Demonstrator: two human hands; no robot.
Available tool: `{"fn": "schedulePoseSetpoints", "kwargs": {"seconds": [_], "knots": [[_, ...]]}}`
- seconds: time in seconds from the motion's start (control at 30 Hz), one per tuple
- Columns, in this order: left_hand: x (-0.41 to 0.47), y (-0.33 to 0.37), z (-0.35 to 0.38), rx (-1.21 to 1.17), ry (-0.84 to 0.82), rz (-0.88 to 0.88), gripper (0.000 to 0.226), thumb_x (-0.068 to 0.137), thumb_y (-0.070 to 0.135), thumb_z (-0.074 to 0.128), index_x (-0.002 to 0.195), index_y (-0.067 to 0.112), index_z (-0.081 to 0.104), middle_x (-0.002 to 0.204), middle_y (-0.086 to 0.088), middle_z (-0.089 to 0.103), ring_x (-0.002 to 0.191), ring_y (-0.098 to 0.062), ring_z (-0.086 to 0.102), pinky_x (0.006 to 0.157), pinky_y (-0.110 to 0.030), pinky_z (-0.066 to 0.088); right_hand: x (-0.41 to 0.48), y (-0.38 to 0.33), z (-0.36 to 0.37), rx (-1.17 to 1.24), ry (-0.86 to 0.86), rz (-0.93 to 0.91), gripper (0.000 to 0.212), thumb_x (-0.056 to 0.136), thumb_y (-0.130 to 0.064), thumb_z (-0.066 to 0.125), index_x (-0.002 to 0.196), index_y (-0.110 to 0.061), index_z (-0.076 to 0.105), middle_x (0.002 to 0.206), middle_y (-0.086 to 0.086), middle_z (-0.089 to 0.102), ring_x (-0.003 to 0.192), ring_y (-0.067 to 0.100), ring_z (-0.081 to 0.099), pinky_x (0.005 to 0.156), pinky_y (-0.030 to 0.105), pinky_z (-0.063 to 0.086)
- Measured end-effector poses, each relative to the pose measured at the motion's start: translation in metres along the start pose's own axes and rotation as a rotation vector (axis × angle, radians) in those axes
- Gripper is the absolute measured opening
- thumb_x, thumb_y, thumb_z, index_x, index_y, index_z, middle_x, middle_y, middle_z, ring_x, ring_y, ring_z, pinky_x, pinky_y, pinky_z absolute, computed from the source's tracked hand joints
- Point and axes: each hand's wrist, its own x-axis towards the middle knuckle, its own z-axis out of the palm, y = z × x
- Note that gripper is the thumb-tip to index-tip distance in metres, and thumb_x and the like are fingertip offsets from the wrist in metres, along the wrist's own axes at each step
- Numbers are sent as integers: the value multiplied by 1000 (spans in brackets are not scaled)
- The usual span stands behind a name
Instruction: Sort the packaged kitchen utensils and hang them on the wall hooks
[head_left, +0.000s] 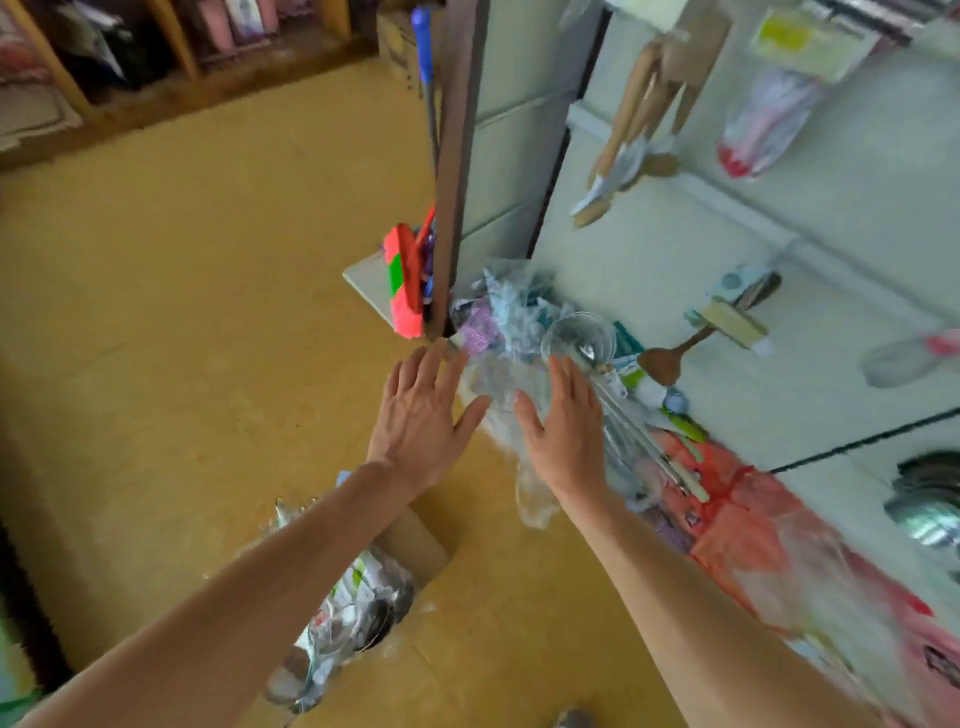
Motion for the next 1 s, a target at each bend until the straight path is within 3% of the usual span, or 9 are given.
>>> {"fn": "schedulePoseSetpoints", "kwargs": {"seconds": [0.2, 0.33, 0.47, 0.63, 0.77, 0.87, 1.0], "knots": [[34, 134, -14, -5, -12, 195, 70, 96, 62, 21, 146, 15, 39, 148, -13, 42, 136, -34, 38, 112, -51, 32, -10, 88, -117, -27, 193, 117, 71, 98, -57, 36, 150, -8, 35, 154, 16, 37, 144, 31, 33, 117, 45, 31], [39, 233, 6, -30, 0, 319, 66, 97, 58, 25, 142, 14, 44, 143, -13, 47, 131, -34, 43, 111, -48, 35, -38, 162, -183, -60, 271, 196, 65, 100, -50, 43, 151, -9, 33, 155, 14, 35, 145, 28, 30, 119, 43, 27], [17, 336, 36, -107, -113, 378, 64, 98, 57, 22, 145, 18, 40, 148, -10, 42, 136, -34, 37, 113, -47, 32, -87, 242, -232, -46, 311, 322, 66, 100, -51, 42, 152, -12, 32, 158, 12, 32, 147, 26, 26, 121, 41, 21], [-12, 452, 77, -162, -203, 538, 60, 98, 48, 27, 132, 7, 54, 128, -14, 60, 119, -34, 56, 99, -47, 47, -157, 341, -294, -38, 349, 458, 67, 100, -56, 41, 152, -14, 30, 158, 7, 34, 147, 24, 28, 119, 45, 27], [-23, 543, 103, -163, -321, 571, 42, 103, 38, 37, 132, 16, 56, 127, -7, 61, 116, -28, 57, 93, -41, 49, -195, 409, -344, -33, 441, 538, 64, 100, -54, 41, 148, -13, 37, 151, 7, 44, 140, 23, 38, 116, 43, 34], [-31, 603, 131, -170, -376, 697, 46, 102, 44, 31, 122, 20, 63, 115, -4, 68, 102, -23, 65, 86, -38, 52, -210, 460, -372, 4, 515, 620, 56, 100, -45, 48, 143, -10, 43, 140, 9, 53, 130, 25, 48, 109, 39, 39], [-36, 680, 178, -253, -438, 706, 31, 103, 30, 41, 121, 18, 63, 113, -6, 69, 102, -27, 66, 88, -39, 51, -212, 531, -394, 60, 545, 700, 55, 101, -41, 48, 147, -12, 39, 144, 9, 49, 133, 24, 45, 109, 38, 38]]}}
